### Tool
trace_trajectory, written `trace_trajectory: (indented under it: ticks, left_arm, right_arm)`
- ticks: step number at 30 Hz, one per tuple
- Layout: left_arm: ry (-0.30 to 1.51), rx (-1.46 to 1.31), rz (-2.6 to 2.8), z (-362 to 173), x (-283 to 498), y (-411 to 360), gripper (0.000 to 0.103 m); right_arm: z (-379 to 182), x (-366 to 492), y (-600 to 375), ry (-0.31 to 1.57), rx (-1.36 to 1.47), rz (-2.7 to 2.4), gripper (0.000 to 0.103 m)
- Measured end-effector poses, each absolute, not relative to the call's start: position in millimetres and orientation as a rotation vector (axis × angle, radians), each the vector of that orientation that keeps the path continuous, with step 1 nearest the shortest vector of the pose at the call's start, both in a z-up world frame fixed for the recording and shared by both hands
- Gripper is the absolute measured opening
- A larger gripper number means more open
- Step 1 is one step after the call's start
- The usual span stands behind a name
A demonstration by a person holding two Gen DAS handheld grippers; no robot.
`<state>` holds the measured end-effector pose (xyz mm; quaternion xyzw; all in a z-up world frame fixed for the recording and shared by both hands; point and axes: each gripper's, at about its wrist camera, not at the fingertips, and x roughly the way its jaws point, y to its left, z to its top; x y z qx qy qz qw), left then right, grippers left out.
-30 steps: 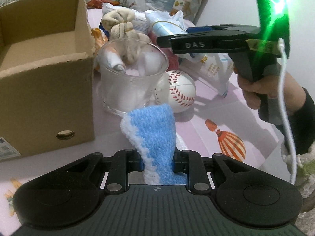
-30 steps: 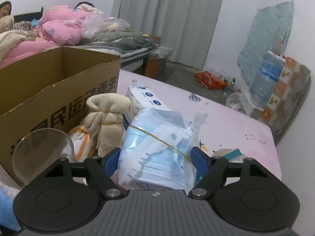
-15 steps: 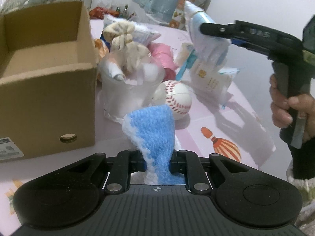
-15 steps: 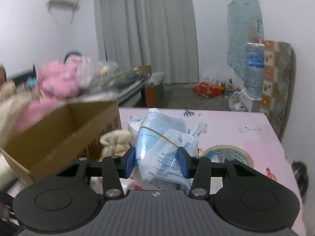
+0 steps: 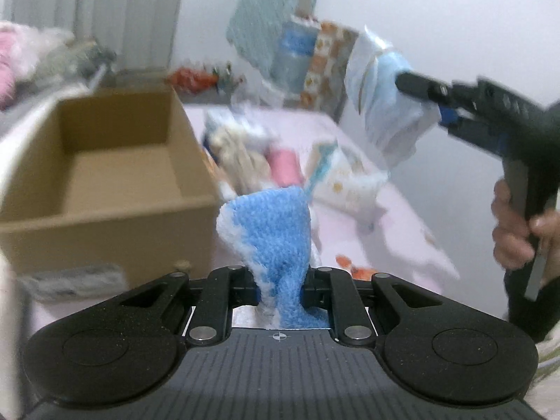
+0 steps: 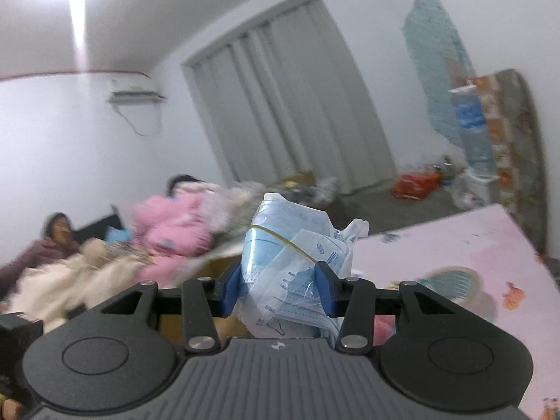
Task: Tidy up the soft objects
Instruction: 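Grasp the rubber-banded mask bag with the right gripper while left holds towel, then lower towel and mask bag into the box and open both grippers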
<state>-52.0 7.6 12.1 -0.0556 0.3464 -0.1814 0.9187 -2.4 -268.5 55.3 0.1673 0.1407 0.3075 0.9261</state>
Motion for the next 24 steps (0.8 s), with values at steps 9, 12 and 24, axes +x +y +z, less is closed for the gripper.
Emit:
trace_trajectory:
  ticks: [9,12,24]
  left_arm:
    - [0.554,-0.095,-0.194,87.6,-48.6,75.7,0.015]
    - [0.588,-0.074,-0.103,89.9,-10.6,95.4,0.015]
    - [0.818,0.033,0.118,35.9,155.6,157.4,0.015]
  right_arm:
    - [98.6,23.5,-202.9,0.289,0.428,0.929,0.087]
    - [103.5,61.4,-166.5,0.377,0.461,0.993,0.087]
    - [54.4,211.2,-30.2,0.808,0.452,0.898,0.087]
